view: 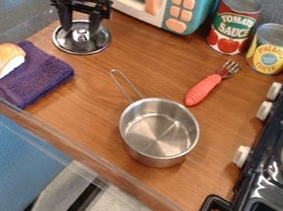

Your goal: Move the lid to the left of the table

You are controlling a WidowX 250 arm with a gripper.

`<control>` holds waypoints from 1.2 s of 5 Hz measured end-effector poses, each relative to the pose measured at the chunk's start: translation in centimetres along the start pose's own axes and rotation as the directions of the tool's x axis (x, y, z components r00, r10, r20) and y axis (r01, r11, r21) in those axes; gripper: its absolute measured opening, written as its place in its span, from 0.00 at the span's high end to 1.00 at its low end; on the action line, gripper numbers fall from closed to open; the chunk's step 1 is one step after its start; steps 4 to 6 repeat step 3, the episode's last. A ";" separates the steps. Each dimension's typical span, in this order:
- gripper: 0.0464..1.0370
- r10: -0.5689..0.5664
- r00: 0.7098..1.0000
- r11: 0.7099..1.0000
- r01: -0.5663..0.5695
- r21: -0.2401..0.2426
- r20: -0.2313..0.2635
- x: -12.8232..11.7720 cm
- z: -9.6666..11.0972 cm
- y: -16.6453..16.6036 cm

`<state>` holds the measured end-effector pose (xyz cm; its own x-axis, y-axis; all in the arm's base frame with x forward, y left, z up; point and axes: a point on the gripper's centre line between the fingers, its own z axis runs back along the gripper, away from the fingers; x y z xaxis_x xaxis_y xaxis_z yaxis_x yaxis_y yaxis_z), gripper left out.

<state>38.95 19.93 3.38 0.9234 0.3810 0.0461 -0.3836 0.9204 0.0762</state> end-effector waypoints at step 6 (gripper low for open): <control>0.04 -0.194 0.979 0.981 0.193 0.018 0.066 -0.6 4.7 -2.6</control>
